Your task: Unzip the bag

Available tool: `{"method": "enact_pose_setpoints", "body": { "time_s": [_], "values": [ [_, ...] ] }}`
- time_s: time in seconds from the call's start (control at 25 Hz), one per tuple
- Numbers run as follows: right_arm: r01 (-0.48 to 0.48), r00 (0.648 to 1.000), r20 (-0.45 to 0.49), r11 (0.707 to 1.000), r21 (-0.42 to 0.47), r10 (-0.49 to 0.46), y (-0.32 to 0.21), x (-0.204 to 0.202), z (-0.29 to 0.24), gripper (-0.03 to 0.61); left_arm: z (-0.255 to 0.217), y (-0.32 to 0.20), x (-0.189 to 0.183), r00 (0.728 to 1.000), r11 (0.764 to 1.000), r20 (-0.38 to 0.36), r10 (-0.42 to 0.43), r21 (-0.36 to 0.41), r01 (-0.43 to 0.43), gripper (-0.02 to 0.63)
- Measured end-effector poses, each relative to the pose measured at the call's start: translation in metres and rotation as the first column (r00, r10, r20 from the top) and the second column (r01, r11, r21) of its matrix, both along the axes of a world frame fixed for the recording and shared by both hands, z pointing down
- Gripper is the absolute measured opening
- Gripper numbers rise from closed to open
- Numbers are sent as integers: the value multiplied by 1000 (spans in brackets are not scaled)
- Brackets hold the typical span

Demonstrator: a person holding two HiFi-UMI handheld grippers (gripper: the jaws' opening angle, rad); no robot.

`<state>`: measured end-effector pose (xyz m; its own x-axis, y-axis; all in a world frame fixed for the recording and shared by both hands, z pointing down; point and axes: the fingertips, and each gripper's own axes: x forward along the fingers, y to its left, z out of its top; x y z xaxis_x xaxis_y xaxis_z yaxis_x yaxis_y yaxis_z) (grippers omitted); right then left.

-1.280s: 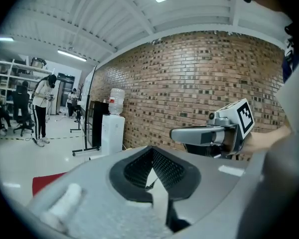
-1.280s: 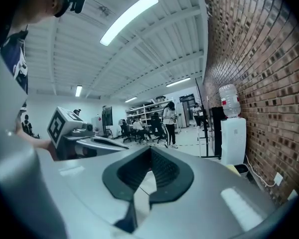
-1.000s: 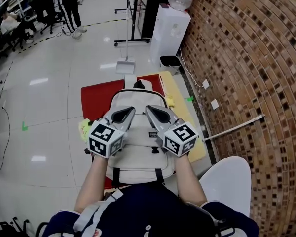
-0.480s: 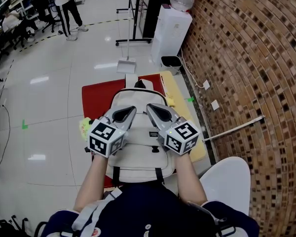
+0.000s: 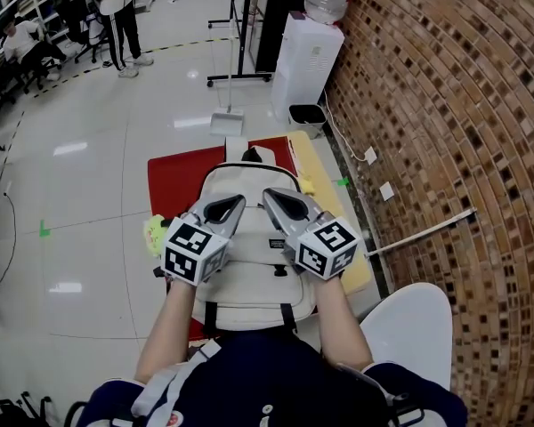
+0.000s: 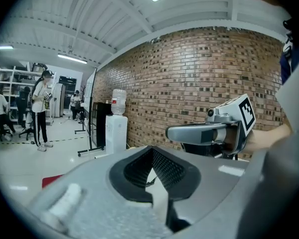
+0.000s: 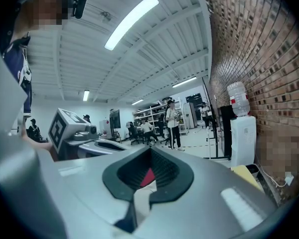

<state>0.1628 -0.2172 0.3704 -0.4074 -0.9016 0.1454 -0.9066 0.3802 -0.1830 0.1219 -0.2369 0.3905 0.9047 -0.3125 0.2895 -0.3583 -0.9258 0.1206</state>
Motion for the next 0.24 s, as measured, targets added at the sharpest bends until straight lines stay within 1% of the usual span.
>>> {"method": "enact_pose_setpoints", "body": {
  "time_s": [0.24],
  "values": [
    [1,1000,1,1000,7,-1,-3,0,-4,5,0,-1,1,1000,1000,0,2,-2,-2,2]
  ]
}}
